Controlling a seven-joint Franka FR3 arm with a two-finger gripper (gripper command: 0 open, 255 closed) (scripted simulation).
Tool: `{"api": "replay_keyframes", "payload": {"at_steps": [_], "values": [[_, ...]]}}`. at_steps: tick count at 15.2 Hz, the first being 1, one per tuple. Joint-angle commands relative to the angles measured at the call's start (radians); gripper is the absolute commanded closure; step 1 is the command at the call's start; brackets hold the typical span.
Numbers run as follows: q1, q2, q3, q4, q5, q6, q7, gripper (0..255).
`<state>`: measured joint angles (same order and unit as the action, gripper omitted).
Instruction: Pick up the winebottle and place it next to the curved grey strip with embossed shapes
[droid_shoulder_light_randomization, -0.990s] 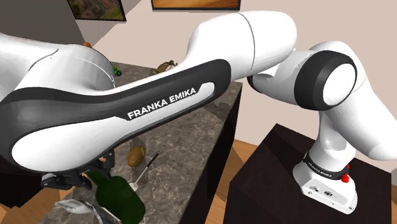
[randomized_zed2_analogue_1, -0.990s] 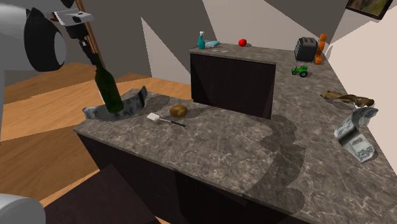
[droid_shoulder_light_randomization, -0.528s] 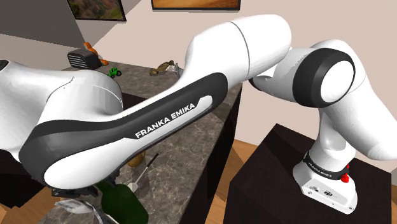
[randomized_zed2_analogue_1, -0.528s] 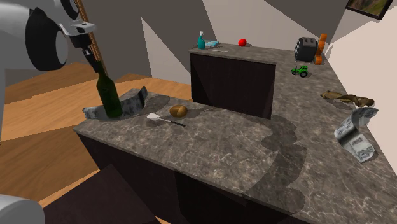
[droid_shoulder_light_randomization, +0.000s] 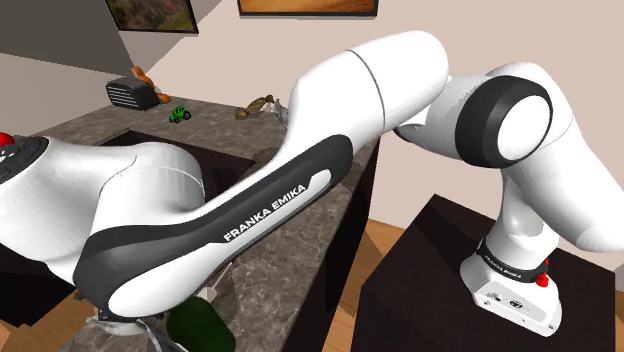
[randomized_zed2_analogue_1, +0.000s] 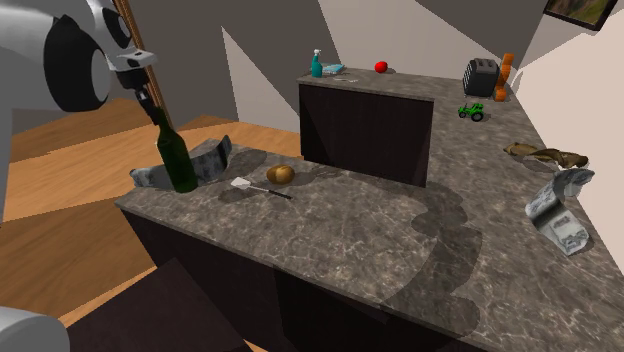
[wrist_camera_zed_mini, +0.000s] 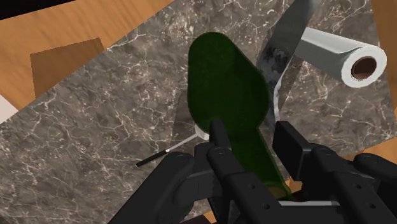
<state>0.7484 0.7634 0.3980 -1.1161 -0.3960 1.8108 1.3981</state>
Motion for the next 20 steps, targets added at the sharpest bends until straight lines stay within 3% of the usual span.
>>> {"api": "replay_keyframes", "payload": {"at_steps": [1,14,20], "values": [[-0.004,0.005,-0.002,-0.024,-0.003,0.029,0.005,255],[-0.009,0.064,-0.019,-0.112,-0.030,0.169,0.037,255],[-0.009,0.064,-0.019,-0.112,-0.030,0.169,0.037,255]]}}
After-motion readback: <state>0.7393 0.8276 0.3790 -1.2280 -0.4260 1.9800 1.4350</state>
